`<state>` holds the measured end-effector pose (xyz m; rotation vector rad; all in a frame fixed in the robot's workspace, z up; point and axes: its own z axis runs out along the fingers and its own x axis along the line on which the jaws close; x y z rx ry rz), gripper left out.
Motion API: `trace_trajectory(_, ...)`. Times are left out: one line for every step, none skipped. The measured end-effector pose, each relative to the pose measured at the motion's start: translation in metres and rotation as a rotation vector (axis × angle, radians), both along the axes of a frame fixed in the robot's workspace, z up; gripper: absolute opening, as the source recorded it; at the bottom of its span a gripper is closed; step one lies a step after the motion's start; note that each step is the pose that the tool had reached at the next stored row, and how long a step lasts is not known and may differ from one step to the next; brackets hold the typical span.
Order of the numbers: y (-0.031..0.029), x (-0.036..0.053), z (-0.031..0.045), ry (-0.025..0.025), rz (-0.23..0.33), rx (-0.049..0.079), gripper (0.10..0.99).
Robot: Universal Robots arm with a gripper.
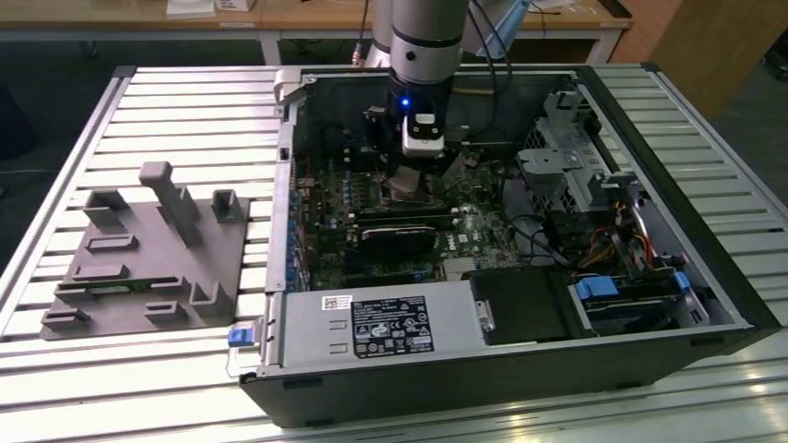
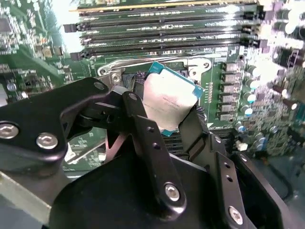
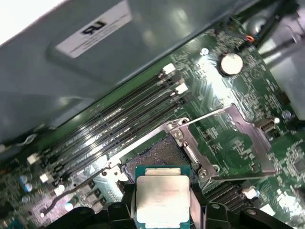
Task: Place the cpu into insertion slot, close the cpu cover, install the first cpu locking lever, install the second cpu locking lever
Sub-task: 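Place the cpu into insertion slot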
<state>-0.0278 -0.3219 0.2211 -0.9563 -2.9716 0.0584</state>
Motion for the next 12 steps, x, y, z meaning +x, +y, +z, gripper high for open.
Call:
trace_trajectory(0.0000, 0.0000, -0.0001, 0.0000, -0.017, 0.000, 0.537)
trace_trajectory(0.0000, 0.0000, -0.0001, 0.0000, -0.036, 0.000, 0.537)
trace_trajectory(0.0000, 0.0000, -0.0002, 0.0000, -0.054, 0.000, 0.537)
trace_trajectory(0.0000, 0.0000, -0.0002, 0.0000, -0.071, 0.000, 0.537)
trace_trajectory(0.0000, 0.0000, -0.0003, 0.0000, -0.088, 0.000, 0.537)
trace_trajectory(0.0000, 0.0000, -0.0004, 0.0000, -0.105, 0.000, 0.537)
trace_trajectory(0.0000, 0.0000, -0.0004, 0.0000, -0.122, 0.000, 0.537)
trace_trajectory(0.0000, 0.0000, -0.0005, 0.0000, -0.139, 0.000, 0.537)
trace_trajectory(0.0000, 0.0000, -0.0005, -0.0001, -0.158, 0.000, 0.537)
trace_trajectory(0.0000, 0.0000, -0.0006, 0.0000, -0.174, 0.000, 0.537)
trace_trajectory(0.0000, 0.0000, -0.0006, 0.0000, -0.191, 0.000, 0.537)
trace_trajectory(0.0000, 0.0000, -0.0007, -0.0001, -0.208, 0.000, 0.537)
